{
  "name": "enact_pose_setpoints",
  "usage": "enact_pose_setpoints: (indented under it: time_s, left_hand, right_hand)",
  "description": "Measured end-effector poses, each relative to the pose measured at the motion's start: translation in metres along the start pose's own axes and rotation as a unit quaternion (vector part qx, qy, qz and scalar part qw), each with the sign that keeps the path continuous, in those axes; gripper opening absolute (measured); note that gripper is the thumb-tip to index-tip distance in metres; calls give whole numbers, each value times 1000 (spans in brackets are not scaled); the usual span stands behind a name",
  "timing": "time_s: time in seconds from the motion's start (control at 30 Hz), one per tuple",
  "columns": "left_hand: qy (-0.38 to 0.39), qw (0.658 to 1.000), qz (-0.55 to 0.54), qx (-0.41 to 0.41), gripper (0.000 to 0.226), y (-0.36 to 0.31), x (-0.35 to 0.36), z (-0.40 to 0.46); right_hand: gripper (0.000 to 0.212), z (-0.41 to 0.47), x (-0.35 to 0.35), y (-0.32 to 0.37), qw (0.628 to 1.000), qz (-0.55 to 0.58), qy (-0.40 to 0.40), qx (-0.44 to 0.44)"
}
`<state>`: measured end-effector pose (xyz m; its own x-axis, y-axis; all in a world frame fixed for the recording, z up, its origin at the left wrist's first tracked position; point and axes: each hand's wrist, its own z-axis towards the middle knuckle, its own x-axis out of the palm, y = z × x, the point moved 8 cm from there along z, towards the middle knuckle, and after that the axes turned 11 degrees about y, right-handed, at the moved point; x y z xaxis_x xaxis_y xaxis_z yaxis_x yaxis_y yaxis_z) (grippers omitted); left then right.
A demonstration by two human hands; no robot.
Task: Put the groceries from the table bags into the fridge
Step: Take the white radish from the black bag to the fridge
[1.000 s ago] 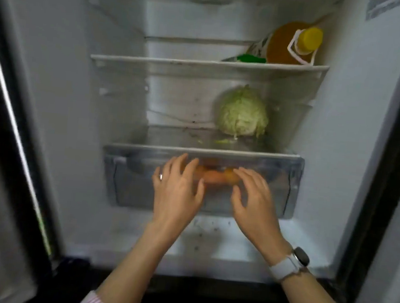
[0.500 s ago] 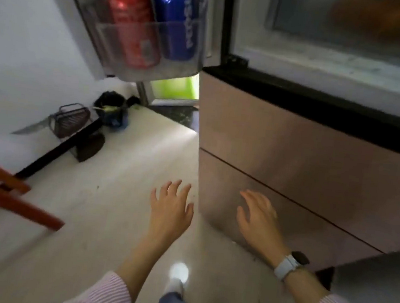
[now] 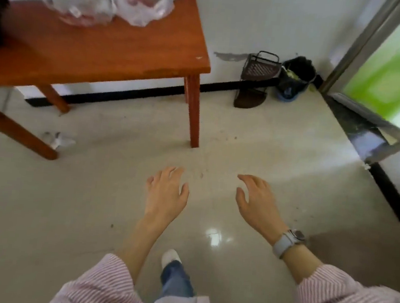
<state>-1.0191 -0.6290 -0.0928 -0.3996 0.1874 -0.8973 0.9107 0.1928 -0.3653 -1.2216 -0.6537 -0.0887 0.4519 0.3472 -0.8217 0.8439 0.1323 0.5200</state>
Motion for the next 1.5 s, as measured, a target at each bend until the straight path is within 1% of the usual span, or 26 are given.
enact_pose_setpoints:
  time_s: [0.13, 0.27, 0.37, 0.53, 0.73, 0.87, 1.03, 1.13, 1.27, 1.37, 1.43, 1.5]
  left_hand:
    - [-33, 996, -16, -75, 43, 124, -67, 33]
    - [-49, 990, -25, -128, 42, 211, -123, 61]
    - [-62, 984, -44, -160, 42, 258, -152, 83]
    - [-91, 976, -75, -181, 39, 334, -191, 133]
    - [-127, 964, -102, -211, 37, 433, -267, 235]
    - [-167, 956, -119, -212, 35, 488, -333, 295]
    - [-231, 935, -144, -225, 32, 560, -383, 324]
    - [-269, 928, -138, -218, 29, 608, -411, 343]
    - [-303, 928, -98, -195, 25, 682, -451, 383]
    - [-320, 928, -78, -176, 25, 737, -484, 414]
    - [-317, 934, -56, -154, 30, 769, -506, 436]
    - [-295, 947, -26, -128, 37, 797, -522, 460]
  right_hand:
    - [38, 89, 51, 124, 995, -4, 56, -77]
    - [41, 151, 87, 222, 986, -8, 103, -131]
    - [35, 196, 103, 275, 979, -14, 120, -162]
    - [37, 285, 135, 357, 966, -22, 147, -212]
    - [37, 419, 163, 456, 954, -23, 168, -247]
    - [39, 503, 174, 536, 944, -51, 180, -270]
    - [38, 568, 198, 629, 925, -47, 207, -315]
    - [37, 602, 209, 679, 922, -30, 191, -337]
    - [35, 650, 223, 750, 921, 2, 131, -368]
    - [34, 689, 238, 806, 920, -3, 86, -382]
    - [33, 712, 245, 844, 916, -39, 31, -399]
    - [35, 732, 254, 879, 896, -120, -25, -427]
